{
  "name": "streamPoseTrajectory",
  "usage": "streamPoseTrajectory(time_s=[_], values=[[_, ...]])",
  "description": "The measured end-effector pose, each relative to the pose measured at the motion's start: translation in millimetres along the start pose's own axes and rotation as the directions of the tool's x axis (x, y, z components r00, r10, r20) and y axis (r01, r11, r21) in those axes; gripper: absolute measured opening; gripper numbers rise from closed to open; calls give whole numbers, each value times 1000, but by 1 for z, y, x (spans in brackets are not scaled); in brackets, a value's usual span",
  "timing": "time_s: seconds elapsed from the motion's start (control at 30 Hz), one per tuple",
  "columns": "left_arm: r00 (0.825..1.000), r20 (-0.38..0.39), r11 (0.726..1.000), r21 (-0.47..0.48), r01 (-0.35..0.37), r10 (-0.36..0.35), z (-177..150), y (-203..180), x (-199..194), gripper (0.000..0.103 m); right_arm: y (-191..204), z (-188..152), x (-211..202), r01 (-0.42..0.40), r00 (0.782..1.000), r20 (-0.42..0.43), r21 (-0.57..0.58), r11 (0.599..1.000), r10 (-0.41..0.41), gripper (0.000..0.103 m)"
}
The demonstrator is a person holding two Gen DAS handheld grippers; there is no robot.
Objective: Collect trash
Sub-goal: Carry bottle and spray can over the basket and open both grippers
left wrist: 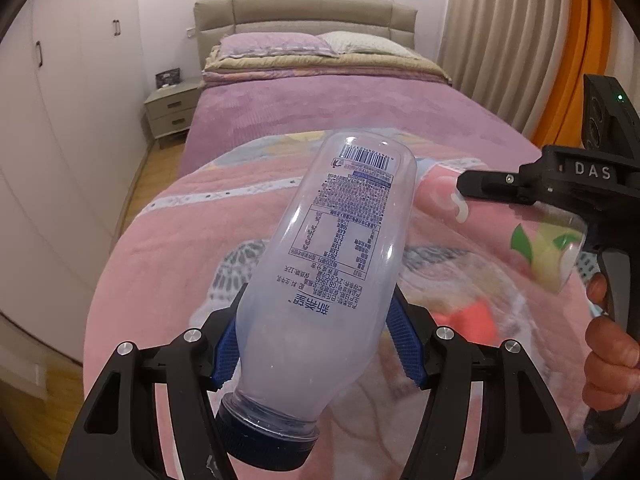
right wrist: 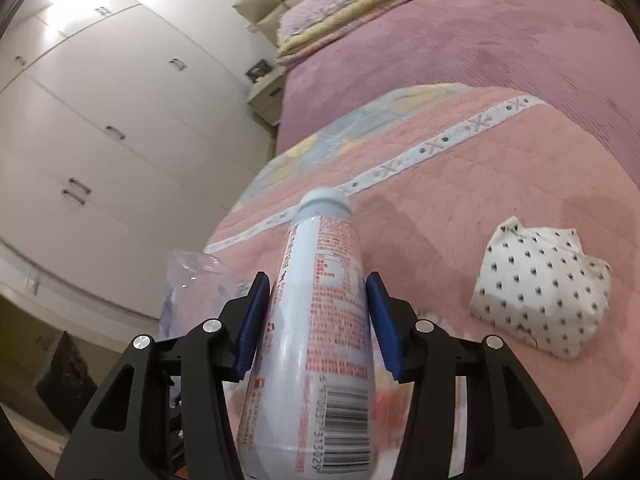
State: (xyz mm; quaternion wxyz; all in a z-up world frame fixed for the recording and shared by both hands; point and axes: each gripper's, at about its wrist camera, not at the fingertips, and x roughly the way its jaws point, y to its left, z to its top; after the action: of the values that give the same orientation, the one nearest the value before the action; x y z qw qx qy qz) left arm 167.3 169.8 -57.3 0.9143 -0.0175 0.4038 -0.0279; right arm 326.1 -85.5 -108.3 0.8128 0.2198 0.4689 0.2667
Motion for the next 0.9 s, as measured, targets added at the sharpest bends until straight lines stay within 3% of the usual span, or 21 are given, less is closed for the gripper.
streamPoseTrajectory(time_s=[0.23, 0.47, 0.77, 0.9], values=[[999, 40, 999, 7, 35, -35, -22, -20, -33, 62, 4, -34, -49, -42, 998, 34, -102, 994, 46, 46], [991, 85, 994, 37, 103, -106, -18, -57, -48, 62, -8, -58, -109, -5, 988, 155, -127, 992, 25, 46], [964, 92, 958, 171, 230, -248, 6, -141, -43, 62, -68, -56, -188, 61, 947, 318, -25, 998, -50, 46], [957, 93, 940, 233, 249, -277, 11, -185, -43, 62, -99, -52, -226, 106, 913, 391, 35, 994, -111, 46]])
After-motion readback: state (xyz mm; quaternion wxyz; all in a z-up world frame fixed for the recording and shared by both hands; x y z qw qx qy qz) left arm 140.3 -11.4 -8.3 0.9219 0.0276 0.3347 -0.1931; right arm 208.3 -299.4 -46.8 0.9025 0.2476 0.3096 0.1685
